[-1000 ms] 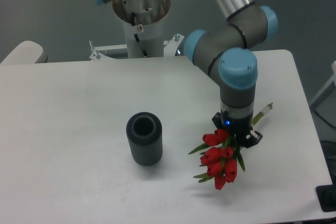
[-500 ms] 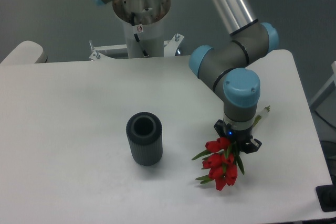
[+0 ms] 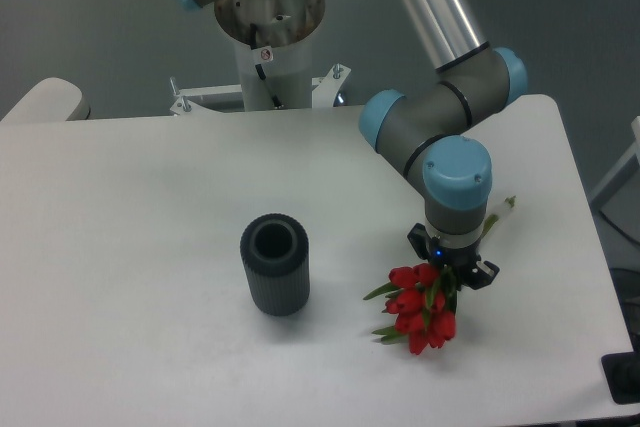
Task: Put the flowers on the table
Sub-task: 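Lower the held tulips onto the table beside the vase, then open the gripper to release the tulips and lift away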
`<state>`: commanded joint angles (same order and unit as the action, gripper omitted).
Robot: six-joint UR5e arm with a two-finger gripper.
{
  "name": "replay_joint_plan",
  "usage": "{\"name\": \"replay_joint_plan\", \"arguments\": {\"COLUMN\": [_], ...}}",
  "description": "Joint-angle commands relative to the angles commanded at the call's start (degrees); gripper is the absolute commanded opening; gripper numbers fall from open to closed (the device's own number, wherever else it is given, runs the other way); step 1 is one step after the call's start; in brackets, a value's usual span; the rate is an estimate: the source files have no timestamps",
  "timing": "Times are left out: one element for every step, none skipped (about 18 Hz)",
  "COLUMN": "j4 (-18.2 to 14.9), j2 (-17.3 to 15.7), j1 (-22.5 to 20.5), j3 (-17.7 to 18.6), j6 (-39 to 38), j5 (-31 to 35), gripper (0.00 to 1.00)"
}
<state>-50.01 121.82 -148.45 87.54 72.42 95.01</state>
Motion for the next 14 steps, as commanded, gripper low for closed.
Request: {"name": "replay_joint_plan", "arguments": {"j4": [-0.09,-0.09,-0.35,-0.61,-0.70,-0.96,-1.40,-1.75,-2.98,-4.29,-5.87,-7.72,-9.30,-10.19], "j2": [-0.09,-0.44,-0.88,-0.97,-1.14,-1.32,-1.23,-1.14,-1.23,-1.23,-1.32,-1.32,-1.32,-1.32], "j1": [0.00,0.00,0.09,0.44,0.79,1.05,2.01,2.72,3.16,3.51,3.86,4.22,4.31,4.39], "j3": [-0.53,-1.14,-1.76,-2.89,-3.95,-5.27,-7.11,-8.86,-10.36,-12.03,-13.79,-15.63,-17.30,-18.45], "j6": [-0.09,0.00,-0.09,-0.09,-0.09,-0.17,-0.35,-0.87,-0.97,-1.14,-1.49,-2.80,-4.81,-6.66], "j5": [-0.17,-0.18,-0.18,-0.35,-0.35,-0.53,-0.70,-0.88,-0.97,-1.23,-2.36,-3.77,-5.43,-7.62], "gripper": [0.93,0.95,0.95,0.96,0.96,0.96,0.96,0.96,0.96,0.96,0.96,0.96,0.96,0.96]}}
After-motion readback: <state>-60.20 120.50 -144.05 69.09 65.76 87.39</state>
